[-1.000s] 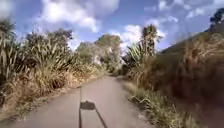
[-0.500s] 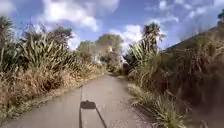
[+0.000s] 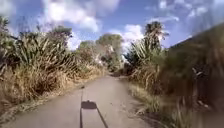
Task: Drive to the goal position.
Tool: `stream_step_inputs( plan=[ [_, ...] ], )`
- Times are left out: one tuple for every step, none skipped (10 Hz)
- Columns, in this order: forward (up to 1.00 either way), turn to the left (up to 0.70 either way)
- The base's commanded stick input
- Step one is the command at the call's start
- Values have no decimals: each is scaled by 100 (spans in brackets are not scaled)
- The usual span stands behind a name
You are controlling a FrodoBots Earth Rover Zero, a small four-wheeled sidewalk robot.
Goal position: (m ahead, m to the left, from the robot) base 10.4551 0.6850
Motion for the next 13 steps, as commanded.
stream_step_inputs(
  plan=[
    [70,-1],
    [70,-1],
    [70,-1],
    [70,-1],
    [70,-1],
    [70,-1],
    [70,-1],
    [70,-1],
    [70,-1],
    [70,-1],
    [70,-1],
    [70,-1],
    [70,-1]
  ],
)
